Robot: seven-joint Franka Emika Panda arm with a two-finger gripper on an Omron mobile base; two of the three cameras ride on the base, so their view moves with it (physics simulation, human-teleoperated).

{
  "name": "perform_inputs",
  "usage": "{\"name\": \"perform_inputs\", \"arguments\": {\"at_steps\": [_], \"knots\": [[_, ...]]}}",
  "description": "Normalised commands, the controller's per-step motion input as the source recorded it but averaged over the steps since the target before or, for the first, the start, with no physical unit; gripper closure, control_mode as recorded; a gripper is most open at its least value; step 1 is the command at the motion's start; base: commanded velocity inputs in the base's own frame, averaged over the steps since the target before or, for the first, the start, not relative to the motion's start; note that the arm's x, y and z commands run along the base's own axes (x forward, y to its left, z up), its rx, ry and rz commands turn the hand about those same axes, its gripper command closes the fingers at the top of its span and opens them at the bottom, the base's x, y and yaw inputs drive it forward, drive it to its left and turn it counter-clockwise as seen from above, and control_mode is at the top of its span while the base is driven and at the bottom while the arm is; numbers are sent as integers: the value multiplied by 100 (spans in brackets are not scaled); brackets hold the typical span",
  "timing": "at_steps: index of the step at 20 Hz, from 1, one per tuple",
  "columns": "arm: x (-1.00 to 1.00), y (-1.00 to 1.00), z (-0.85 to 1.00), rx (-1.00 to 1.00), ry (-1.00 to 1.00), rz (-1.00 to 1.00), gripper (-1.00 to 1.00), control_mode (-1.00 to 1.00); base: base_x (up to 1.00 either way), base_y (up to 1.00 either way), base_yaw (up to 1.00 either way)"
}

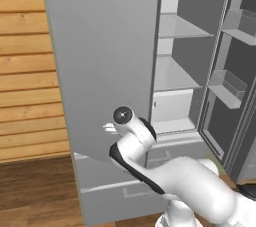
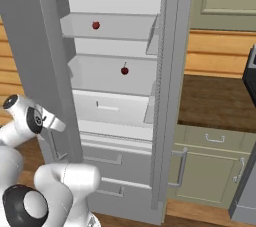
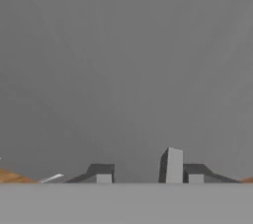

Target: Take the strawberry from the fridge and place it on top of the pancake, located on the dining counter.

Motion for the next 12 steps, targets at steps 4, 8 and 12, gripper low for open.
{"name": "perform_inputs", "arguments": {"at_steps": [4, 8, 12], "knots": [[-23, 77, 5, -8, 3, -5, -100, -100, 0, 0, 0], [-28, 48, 19, -6, 2, -9, -100, -100, 0, 0, 0], [-24, 19, 70, 0, 0, -6, -100, -100, 0, 0, 0]]}}
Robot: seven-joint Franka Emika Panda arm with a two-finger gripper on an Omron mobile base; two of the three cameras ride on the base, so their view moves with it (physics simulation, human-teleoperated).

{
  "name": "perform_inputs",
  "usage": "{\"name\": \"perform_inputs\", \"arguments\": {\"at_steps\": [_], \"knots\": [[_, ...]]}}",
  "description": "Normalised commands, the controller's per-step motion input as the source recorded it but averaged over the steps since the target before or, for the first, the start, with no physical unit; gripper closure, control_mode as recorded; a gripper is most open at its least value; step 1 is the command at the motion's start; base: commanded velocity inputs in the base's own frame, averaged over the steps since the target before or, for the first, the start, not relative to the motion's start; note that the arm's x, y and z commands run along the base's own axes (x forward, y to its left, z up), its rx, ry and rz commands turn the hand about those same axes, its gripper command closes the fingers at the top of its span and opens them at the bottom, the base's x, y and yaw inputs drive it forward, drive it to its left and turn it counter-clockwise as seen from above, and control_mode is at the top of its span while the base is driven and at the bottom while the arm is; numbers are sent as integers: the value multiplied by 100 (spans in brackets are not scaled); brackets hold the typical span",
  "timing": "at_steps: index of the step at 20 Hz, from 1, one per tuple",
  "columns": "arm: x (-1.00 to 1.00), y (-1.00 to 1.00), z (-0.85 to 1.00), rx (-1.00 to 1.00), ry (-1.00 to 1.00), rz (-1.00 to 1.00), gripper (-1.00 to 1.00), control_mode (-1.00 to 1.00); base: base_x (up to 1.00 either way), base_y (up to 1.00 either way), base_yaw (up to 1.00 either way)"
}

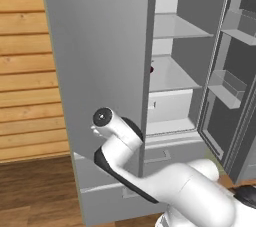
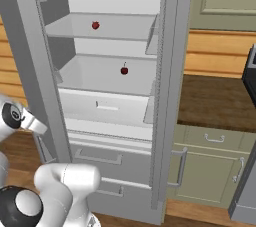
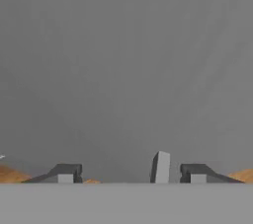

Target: Take the strawberry from the fridge and place it on top of the pancake, located on the dining counter.

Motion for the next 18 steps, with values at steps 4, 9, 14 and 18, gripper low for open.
{"name": "perform_inputs", "arguments": {"at_steps": [4, 9, 14, 18], "knots": [[-21, 3, 100, 0, -1, -5, -100, -100, 0, 0, 0], [-55, -17, 82, 3, -5, -2, -100, -100, 0, 0, 0], [-86, -81, 14, 23, -9, 0, -100, -100, 0, 0, 0], [-69, -100, 0, 31, -8, 0, -100, -100, 0, 0, 0]]}}
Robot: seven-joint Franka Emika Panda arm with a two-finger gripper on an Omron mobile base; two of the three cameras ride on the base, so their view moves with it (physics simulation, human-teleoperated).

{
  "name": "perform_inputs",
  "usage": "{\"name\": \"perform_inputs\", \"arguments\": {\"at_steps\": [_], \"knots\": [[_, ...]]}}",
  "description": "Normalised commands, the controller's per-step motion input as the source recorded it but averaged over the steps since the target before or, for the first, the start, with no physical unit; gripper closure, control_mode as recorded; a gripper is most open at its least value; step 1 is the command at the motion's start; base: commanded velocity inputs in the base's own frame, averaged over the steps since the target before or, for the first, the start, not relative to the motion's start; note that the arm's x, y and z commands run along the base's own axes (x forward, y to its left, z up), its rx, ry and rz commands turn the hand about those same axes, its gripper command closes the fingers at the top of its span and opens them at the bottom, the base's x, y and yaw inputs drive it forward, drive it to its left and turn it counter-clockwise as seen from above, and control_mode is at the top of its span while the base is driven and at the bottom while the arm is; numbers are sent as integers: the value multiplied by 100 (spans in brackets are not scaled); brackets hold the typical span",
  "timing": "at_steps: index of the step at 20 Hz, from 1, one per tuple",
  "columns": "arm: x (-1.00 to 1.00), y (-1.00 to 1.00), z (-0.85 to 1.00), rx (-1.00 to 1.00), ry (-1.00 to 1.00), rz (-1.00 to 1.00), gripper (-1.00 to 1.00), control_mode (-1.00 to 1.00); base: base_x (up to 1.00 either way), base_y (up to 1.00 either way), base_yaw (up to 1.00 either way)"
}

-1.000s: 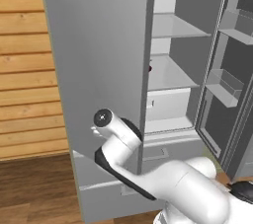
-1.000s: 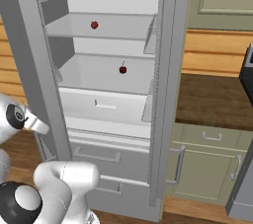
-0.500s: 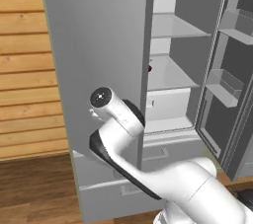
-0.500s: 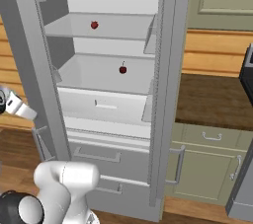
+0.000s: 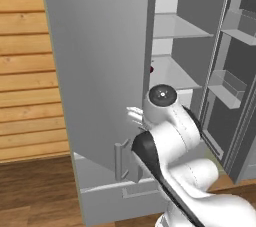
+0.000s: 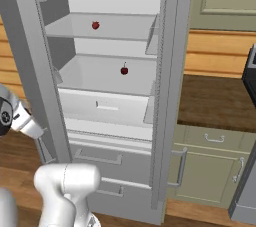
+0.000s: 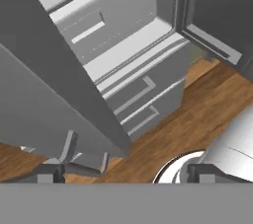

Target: Take the strawberry from the fridge and place it on top of the pancake, located on the dining counter.

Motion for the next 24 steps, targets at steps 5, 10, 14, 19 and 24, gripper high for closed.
{"name": "perform_inputs", "arguments": {"at_steps": [5, 10, 14, 19, 24], "knots": [[-46, -96, 0, 32, -7, 0, -100, -100, 0, 0, 0], [0, -54, 0, 29, -1, 2, -100, -100, 0, 0, 0], [27, -29, 0, 23, 0, 7, -100, -100, 0, 0, 0], [41, -11, -1, 21, 0, 9, -100, -100, 0, 0, 0], [52, 0, -7, 13, 0, 8, -100, -100, 0, 0, 0]]}}
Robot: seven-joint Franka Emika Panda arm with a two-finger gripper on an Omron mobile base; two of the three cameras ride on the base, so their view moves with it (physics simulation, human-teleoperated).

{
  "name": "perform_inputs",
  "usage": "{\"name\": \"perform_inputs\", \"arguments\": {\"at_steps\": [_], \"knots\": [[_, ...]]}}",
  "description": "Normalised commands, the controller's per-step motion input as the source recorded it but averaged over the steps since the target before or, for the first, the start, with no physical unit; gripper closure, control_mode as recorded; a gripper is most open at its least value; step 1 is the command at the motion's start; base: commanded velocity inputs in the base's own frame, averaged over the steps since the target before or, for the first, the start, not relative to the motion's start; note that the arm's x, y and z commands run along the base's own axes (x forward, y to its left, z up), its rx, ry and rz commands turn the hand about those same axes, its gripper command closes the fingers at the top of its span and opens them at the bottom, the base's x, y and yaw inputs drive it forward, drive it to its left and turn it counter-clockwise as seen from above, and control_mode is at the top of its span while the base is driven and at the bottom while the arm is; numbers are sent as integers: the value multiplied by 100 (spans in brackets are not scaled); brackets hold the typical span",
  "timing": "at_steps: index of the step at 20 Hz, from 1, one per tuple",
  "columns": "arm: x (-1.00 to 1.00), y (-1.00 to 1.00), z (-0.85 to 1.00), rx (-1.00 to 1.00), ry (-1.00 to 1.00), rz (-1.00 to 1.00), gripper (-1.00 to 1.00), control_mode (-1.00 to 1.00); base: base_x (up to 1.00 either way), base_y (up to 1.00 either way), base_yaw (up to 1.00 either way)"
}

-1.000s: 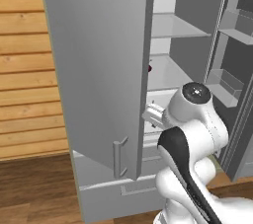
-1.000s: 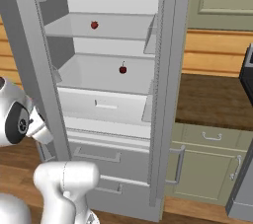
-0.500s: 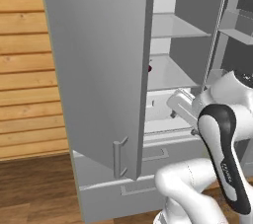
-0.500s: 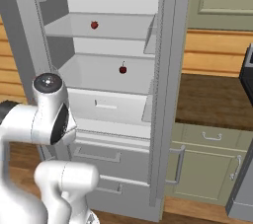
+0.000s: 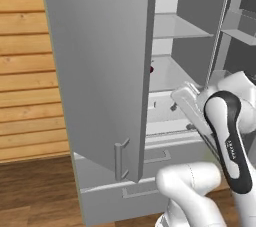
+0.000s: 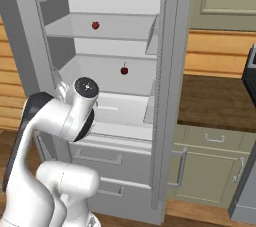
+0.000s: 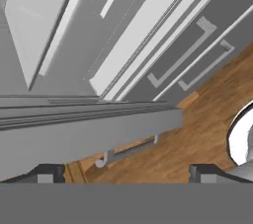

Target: Take the strawberry from the fridge and place it on top of the pancake, located on the dining counter.

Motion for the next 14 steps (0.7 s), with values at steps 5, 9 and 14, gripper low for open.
{"name": "perform_inputs", "arguments": {"at_steps": [5, 9, 14], "knots": [[70, 29, -17, 6, 10, 2, -100, -100, 0, 0, 0], [87, 26, -28, 9, 16, 1, -100, -100, 0, 0, 0], [84, 2, -39, 15, 7, 3, -100, -100, 0, 0, 0]]}}
